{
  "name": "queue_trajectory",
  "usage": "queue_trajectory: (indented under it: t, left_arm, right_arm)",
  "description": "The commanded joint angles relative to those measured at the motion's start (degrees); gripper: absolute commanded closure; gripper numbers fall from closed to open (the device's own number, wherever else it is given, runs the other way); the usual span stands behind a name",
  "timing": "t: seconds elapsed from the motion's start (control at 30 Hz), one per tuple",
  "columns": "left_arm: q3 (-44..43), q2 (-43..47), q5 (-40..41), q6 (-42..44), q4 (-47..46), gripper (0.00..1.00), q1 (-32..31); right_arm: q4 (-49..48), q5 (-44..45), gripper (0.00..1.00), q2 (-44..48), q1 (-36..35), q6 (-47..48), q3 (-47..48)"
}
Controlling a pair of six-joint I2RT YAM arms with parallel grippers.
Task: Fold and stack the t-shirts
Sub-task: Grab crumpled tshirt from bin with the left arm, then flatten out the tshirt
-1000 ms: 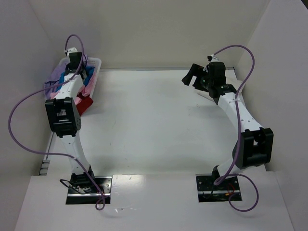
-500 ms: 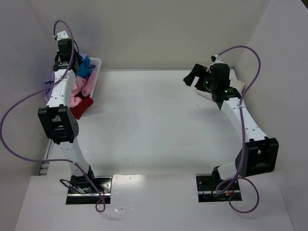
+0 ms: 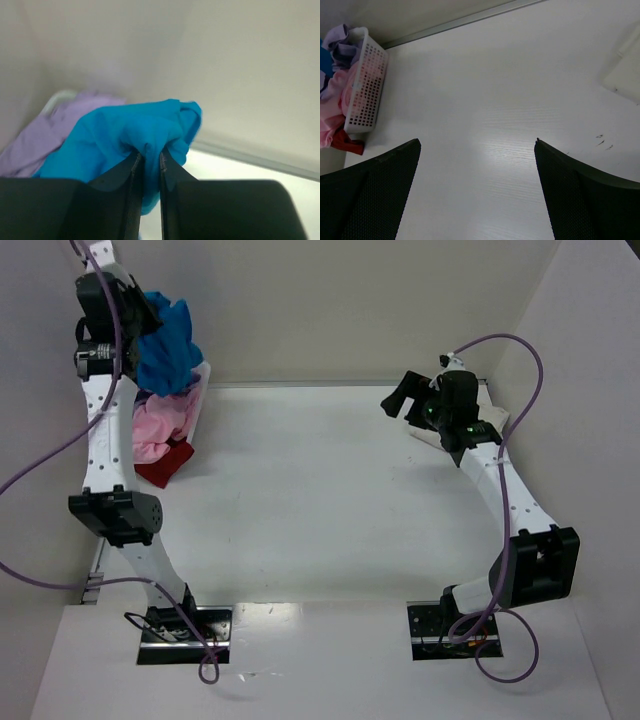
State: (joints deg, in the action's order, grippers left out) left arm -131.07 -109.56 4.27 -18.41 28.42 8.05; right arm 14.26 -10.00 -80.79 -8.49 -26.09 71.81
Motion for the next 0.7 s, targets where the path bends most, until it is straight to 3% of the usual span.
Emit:
queue_trajectory:
  t: [0.0, 0.1, 0.27, 0.5, 0.57, 0.67]
  left_arm:
    - [-8.2, 9.3, -10.3, 0.0, -2.0, 1.00, -3.0]
    - [-10.1, 13.3, -17.3, -3.3, -1.4, 1.00, -3.6]
    - [1.7, 20.3, -33.4, -4.0, -2.3, 1.00, -10.6]
    - [19.7, 24.4, -31.6, -0.7, -4.8, 1.00, -18.2]
    - [20.2, 23.8, -32.1, 1.7, -3.2, 1.00, -22.2]
    - [14.6, 21.6, -25.0, 6.7, 3.0, 1.00, -28.2]
  right_arm:
    - [-0.9, -0.5, 0.00, 2.0, -0.6, 0.2, 3.5]
    - [-0.4, -0.5, 0.00, 3.2, -0.6, 0.2, 3.5]
    - [-0.4, -0.5, 0.00, 5.7, -0.6, -1.1, 1.0]
    - [0.3, 1.4, 0.00, 11.5, -0.6, 0.7, -0.1]
    - [-0.2, 0.5, 0.00, 13.6, -0.6, 0.7, -0.7]
    - [-0.2, -1.1, 0.00, 16.5, -0.6, 1.3, -0.7]
